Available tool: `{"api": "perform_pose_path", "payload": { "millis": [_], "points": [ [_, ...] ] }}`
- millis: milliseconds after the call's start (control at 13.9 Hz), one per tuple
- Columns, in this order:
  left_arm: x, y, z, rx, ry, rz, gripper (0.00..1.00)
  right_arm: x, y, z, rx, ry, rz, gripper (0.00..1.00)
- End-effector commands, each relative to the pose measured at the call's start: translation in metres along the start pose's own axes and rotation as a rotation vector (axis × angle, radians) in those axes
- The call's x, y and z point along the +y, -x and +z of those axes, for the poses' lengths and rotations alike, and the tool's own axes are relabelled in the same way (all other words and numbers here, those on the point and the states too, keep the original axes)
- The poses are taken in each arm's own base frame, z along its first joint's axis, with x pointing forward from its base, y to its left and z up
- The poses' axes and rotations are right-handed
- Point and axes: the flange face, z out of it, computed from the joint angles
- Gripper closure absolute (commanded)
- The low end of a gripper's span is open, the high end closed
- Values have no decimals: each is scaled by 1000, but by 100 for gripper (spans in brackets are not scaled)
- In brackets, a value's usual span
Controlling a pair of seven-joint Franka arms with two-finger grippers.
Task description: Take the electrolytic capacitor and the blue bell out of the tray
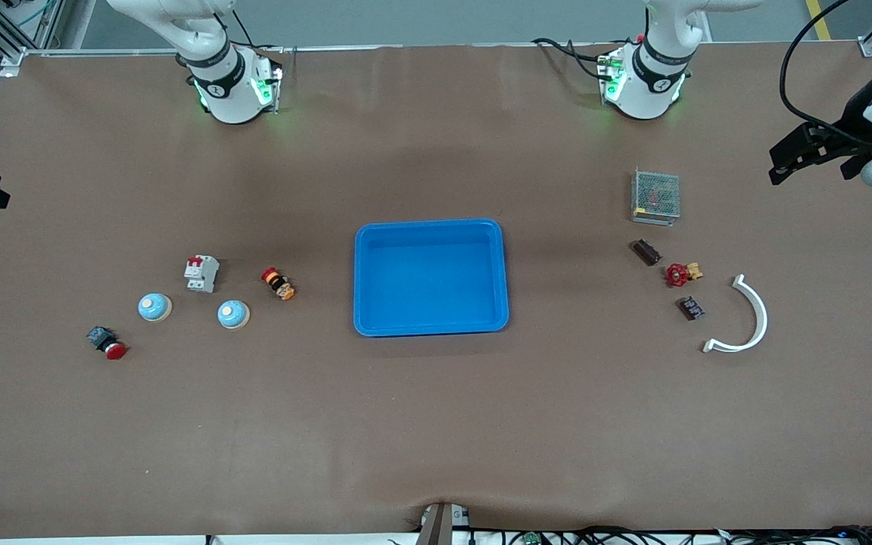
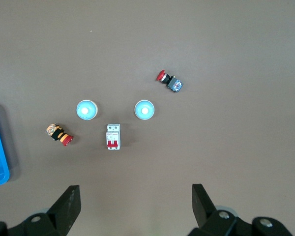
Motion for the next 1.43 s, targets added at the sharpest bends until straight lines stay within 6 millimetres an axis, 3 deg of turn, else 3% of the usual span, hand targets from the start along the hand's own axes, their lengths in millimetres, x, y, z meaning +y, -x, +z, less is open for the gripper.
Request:
{"api": "perform_pose_path", "payload": {
  "millis": [0, 502, 717, 1004, 1362],
  "points": [
    [0, 4, -7, 16, -9, 23, 0, 3, 2, -6, -8, -2, 11, 0],
    [2, 3, -7, 16, -5, 25, 0, 2, 12, -10, -67, -13, 5, 0],
    [1, 3, -7, 16, -3, 24, 0, 19, 15, -9, -80, -89, 46, 0],
    [1, 4, -7, 16, -2, 24, 0, 63, 24, -5, -93, -221, 120, 0],
    [1, 4, -7, 14, -2, 24, 0, 63, 33, 0, -150, -257, -3, 0]
  ]
}}
